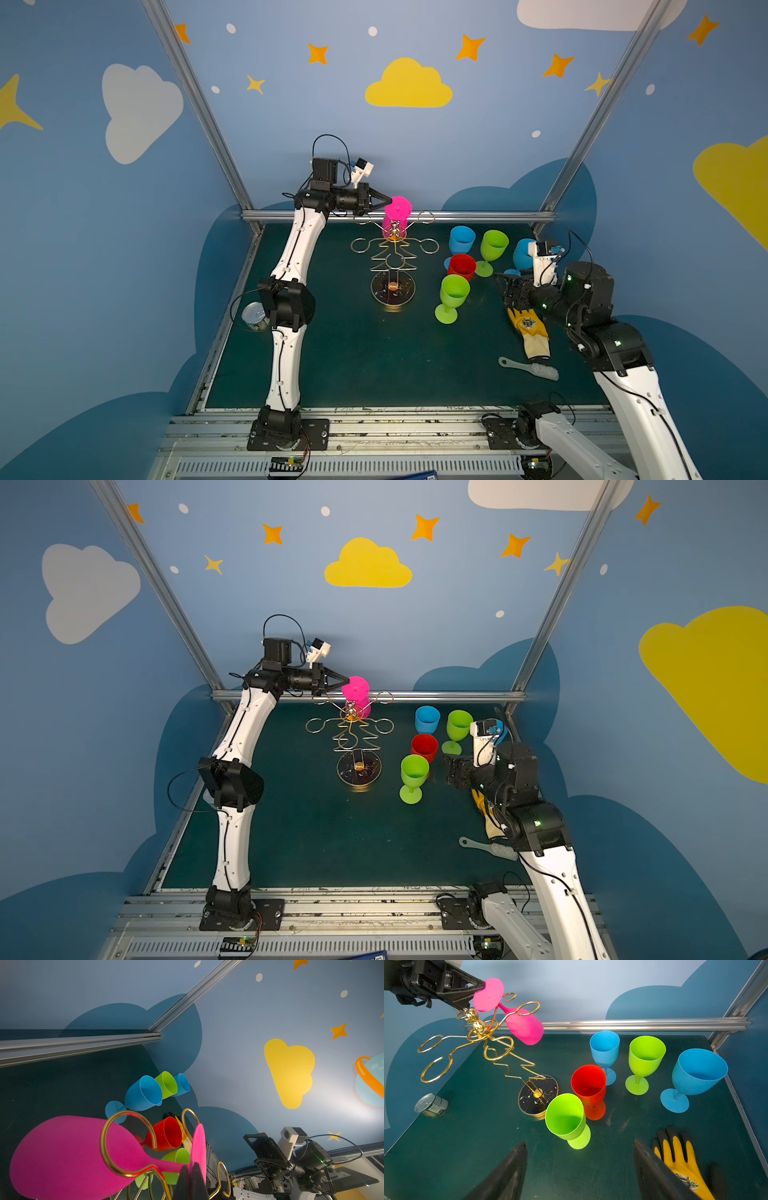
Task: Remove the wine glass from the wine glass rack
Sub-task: 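Lift the magenta glass by its foot up off the rack with the left gripper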
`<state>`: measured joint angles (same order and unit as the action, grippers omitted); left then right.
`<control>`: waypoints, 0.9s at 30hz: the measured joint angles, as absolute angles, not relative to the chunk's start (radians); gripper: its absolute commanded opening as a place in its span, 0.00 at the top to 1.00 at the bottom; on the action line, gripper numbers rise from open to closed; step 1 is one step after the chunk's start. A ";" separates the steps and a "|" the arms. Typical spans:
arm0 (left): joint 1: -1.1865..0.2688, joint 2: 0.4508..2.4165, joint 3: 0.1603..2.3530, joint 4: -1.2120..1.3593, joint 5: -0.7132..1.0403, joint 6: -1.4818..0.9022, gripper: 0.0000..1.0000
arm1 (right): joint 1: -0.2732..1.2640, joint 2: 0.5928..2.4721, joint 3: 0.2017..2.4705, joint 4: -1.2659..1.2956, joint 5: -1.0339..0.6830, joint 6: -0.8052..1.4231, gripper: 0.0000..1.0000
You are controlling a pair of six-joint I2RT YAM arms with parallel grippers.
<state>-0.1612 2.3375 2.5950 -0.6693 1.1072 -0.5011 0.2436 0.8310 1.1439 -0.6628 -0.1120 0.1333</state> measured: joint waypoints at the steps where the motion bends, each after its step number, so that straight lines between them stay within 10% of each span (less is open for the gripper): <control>1: -0.163 2.336 2.595 -0.673 1.108 -0.501 0.97 | 0.244 0.830 1.144 -0.663 -0.112 0.134 0.21; 27: -0.185 2.310 2.571 -0.680 1.110 -0.498 0.97 | 0.240 0.815 1.134 -0.664 -0.105 0.133 0.21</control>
<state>-0.1848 2.3096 2.5713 -0.6800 1.1103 -0.4980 0.2398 0.8154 1.1343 -0.6636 -0.1051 0.1333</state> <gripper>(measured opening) 0.048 0.790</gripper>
